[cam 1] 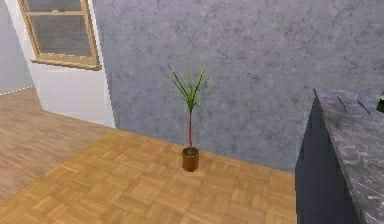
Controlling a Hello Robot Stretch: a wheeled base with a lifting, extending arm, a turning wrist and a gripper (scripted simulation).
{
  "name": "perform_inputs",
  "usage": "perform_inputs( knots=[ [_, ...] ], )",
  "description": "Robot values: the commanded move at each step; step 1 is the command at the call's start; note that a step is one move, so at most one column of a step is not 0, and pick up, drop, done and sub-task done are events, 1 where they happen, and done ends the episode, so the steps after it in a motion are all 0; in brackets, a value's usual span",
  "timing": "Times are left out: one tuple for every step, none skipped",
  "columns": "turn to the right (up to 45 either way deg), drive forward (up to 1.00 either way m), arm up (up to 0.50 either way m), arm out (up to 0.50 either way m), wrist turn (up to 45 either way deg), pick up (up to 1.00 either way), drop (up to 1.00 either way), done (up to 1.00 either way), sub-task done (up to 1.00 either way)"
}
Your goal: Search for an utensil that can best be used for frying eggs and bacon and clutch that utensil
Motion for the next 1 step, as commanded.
perform_inputs(
  knots=[
    [0.0, 0.0, 0.0, 0.0, 45.0, 0.0, 0.0, 0.0, 0.0]
  ],
)
